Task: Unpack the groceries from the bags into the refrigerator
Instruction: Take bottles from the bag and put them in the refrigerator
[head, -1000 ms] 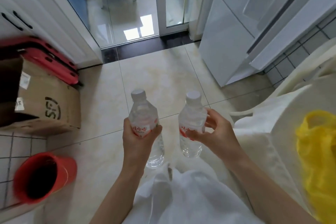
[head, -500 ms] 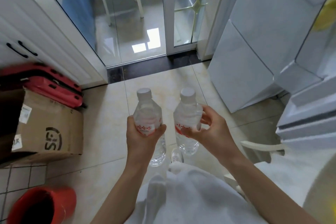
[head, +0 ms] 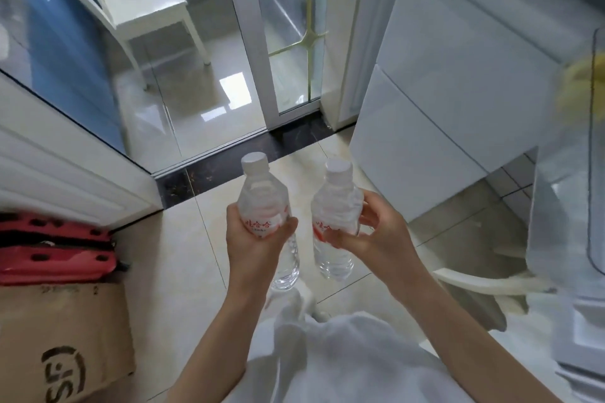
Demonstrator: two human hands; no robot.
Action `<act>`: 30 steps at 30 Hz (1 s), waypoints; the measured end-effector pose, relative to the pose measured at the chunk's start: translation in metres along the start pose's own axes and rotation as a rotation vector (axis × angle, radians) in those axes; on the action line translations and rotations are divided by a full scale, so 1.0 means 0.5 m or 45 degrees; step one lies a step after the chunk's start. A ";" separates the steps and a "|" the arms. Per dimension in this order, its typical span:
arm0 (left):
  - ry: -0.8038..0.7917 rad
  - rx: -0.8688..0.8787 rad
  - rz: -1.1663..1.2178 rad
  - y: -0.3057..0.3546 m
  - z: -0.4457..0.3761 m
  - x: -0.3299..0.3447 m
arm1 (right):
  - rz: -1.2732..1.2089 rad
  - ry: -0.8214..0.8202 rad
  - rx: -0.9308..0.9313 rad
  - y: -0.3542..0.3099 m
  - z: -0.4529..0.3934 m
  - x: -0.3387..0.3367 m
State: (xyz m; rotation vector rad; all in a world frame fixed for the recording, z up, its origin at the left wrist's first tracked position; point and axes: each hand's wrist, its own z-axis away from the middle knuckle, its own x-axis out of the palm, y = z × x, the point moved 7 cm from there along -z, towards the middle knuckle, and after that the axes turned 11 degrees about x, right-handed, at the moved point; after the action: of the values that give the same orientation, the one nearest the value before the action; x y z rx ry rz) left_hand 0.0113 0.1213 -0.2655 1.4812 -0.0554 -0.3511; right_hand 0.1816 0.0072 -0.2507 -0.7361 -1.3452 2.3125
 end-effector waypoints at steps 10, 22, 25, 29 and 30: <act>-0.453 0.156 -0.153 0.061 -0.344 0.111 | -0.111 0.337 0.104 -0.110 -0.217 0.021; -0.858 0.317 -0.102 0.169 -0.566 0.369 | -0.427 0.724 0.146 -0.215 -0.350 -0.119; -0.912 0.376 -0.076 0.212 -0.594 0.462 | -0.430 0.809 0.111 -0.242 -0.384 -0.190; -0.972 0.469 -0.036 0.286 -0.622 0.602 | -0.486 0.930 0.048 -0.278 -0.433 -0.308; -0.974 0.490 -0.021 0.307 -0.628 0.635 | -0.489 0.963 0.037 -0.288 -0.445 -0.340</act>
State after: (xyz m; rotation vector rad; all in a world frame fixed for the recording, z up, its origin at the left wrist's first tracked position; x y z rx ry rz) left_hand 0.4209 0.3473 -0.2024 1.6449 -0.7558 -0.9452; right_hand 0.4583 0.1359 -0.1726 -1.0820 -0.9795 1.5097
